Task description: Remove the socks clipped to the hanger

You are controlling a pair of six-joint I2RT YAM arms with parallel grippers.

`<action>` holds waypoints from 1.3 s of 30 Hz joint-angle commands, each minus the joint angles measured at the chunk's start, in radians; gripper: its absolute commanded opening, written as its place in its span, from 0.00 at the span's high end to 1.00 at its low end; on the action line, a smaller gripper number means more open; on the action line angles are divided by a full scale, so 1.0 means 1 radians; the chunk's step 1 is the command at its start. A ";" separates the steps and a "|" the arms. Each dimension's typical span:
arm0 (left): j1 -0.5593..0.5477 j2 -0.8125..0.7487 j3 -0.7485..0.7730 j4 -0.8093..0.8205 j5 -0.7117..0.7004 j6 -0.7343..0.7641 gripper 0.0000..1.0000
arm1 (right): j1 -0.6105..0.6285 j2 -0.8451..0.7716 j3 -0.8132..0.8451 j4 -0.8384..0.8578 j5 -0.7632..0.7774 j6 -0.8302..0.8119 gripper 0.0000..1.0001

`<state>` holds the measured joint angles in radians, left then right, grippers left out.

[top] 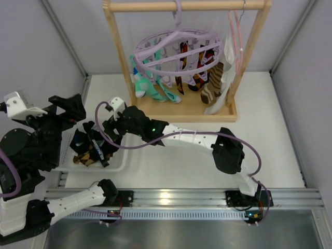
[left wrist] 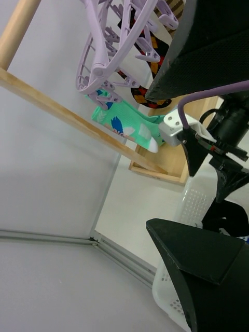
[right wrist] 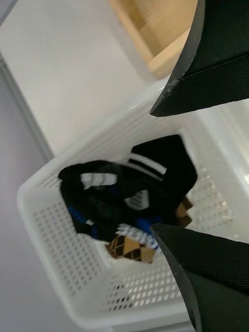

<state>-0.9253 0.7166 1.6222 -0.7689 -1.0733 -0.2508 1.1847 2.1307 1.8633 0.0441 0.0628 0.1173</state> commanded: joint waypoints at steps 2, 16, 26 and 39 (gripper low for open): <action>0.002 -0.017 -0.057 0.010 -0.028 0.019 0.02 | 0.003 -0.230 -0.154 -0.043 0.169 -0.038 0.18; 0.002 -0.120 -0.398 0.013 0.052 -0.068 0.02 | -0.223 -1.061 -0.995 -0.001 0.296 0.114 0.16; 0.002 -0.236 -0.622 0.011 0.194 -0.145 0.02 | -0.602 -1.154 -1.032 -0.003 0.083 0.027 0.22; 0.003 -0.227 -0.693 0.010 0.257 -0.159 0.02 | -0.806 -0.942 -0.837 0.016 0.039 -0.005 0.32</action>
<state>-0.9245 0.4679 0.9382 -0.7746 -0.8417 -0.3962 0.4202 1.1629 0.9543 0.0151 0.1242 0.1246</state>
